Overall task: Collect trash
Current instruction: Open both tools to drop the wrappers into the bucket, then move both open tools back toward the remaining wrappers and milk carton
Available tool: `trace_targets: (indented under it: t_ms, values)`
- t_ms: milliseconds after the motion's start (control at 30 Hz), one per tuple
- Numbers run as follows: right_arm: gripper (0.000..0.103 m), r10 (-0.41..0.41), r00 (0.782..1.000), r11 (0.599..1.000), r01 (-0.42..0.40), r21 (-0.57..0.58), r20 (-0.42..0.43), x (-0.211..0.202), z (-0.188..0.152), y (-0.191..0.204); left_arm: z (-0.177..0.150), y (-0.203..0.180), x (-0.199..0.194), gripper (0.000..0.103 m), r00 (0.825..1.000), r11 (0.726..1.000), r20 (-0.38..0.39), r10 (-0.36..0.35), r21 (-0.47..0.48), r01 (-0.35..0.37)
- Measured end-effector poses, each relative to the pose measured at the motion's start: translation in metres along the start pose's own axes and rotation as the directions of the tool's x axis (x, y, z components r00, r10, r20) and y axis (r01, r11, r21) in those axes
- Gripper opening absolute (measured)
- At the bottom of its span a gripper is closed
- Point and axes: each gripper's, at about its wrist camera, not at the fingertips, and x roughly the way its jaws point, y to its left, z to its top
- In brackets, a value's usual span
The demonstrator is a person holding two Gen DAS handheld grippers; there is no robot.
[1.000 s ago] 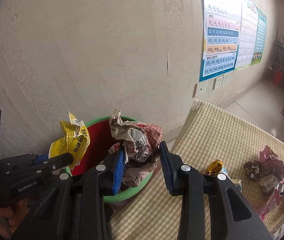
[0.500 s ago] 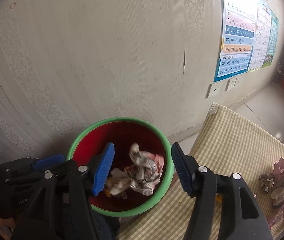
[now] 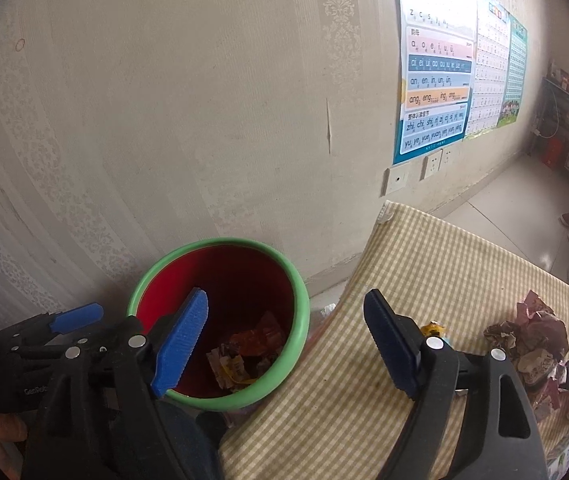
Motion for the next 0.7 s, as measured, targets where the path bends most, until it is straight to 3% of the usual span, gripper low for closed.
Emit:
trace_targets:
  t_ms: [700]
  values:
    - [0.08,-0.2,0.98,0.96,0.192,0.203,0.017,-0.107,-0.078,-0.117,-0.033,-0.135,0.0,0.094,0.988,0.969,-0.043,-0.15,0.191,0.155]
